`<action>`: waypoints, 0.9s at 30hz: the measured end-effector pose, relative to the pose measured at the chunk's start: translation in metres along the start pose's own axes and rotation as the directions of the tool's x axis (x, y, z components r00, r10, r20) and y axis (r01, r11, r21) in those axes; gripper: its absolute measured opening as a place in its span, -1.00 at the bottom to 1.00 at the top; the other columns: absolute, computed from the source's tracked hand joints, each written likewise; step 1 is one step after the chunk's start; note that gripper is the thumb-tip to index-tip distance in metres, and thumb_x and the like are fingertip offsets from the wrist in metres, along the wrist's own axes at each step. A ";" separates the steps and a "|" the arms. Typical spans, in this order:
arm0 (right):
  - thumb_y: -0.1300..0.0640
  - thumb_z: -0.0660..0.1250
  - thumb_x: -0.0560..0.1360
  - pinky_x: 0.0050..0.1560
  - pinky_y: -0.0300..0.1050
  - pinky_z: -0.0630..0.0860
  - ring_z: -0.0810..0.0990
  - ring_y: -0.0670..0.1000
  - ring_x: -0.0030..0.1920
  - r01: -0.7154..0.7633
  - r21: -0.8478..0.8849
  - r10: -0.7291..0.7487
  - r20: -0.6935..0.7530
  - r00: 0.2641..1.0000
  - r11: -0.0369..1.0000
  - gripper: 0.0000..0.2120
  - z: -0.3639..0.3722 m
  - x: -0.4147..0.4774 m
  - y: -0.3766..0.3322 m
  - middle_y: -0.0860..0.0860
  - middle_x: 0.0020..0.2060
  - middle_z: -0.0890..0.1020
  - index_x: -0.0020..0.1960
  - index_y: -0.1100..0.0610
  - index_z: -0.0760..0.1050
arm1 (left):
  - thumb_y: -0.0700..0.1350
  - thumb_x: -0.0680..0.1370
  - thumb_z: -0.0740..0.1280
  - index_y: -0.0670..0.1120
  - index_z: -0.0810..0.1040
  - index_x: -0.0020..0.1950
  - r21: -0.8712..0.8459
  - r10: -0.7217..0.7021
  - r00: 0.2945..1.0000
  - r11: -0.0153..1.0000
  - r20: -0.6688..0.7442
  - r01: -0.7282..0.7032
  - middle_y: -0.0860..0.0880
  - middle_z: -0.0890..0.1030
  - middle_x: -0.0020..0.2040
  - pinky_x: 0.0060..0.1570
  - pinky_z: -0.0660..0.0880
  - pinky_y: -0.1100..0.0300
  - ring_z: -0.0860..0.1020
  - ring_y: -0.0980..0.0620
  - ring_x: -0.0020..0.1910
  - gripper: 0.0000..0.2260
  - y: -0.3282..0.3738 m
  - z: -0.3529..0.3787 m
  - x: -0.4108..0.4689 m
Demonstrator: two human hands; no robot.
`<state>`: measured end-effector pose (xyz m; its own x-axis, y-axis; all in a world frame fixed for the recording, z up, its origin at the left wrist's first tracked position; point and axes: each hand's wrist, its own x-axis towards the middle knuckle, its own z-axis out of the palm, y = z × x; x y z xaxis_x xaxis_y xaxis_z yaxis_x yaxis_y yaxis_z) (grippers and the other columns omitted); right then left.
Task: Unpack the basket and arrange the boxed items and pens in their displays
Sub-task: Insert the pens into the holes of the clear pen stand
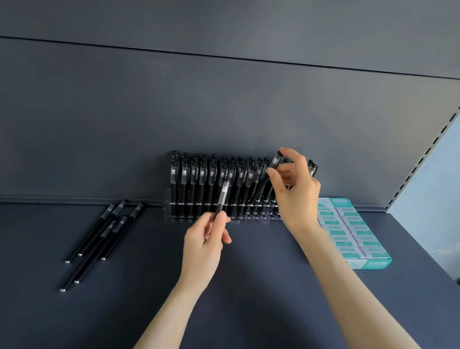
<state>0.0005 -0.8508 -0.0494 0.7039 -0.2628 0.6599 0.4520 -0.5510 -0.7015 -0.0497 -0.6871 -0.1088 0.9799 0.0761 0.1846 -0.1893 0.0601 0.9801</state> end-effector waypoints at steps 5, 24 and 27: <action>0.19 0.37 0.49 -0.09 -0.06 0.57 0.56 -0.12 -0.29 0.094 -0.140 -0.081 0.095 0.992 0.986 -0.70 0.004 -0.005 0.003 -0.11 -0.26 0.60 0.21 0.03 0.51 | -0.02 0.61 0.23 -0.10 0.57 -0.17 0.000 0.009 1.000 1.000 0.000 -0.009 0.02 0.51 -0.43 -0.50 0.24 0.36 0.30 0.11 -0.49 -0.76 0.000 0.001 0.001; 0.11 0.38 0.49 -0.19 -0.20 0.52 0.54 -0.09 -0.33 0.007 -0.139 0.009 0.111 0.994 0.990 -0.81 -0.003 -0.015 -0.006 -0.12 -0.31 0.59 0.10 0.00 0.55 | -0.02 0.61 0.23 -0.14 0.56 -0.17 0.040 0.027 0.999 0.999 0.022 -0.028 0.02 0.34 -0.53 -0.47 0.27 0.35 0.29 0.11 -0.50 -0.74 0.004 0.002 -0.003; 0.06 0.43 0.45 -0.21 -0.37 0.49 0.62 -0.10 -0.24 -0.280 0.212 0.206 0.317 0.926 0.936 -0.89 -0.008 -0.027 -0.016 -0.06 -0.29 0.66 -0.04 -0.07 0.56 | -0.03 0.61 0.23 -0.13 0.57 -0.15 0.030 0.019 0.994 0.999 0.112 -0.023 0.02 0.34 -0.53 -0.47 0.25 0.34 0.28 0.09 -0.51 -0.76 0.004 0.008 -0.006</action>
<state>-0.0303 -0.8412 -0.0534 0.9182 -0.1057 0.3817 0.3421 -0.2738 -0.8989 -0.0556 -0.6954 -0.1058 0.9769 -0.0347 0.2106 -0.2097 0.0289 0.9773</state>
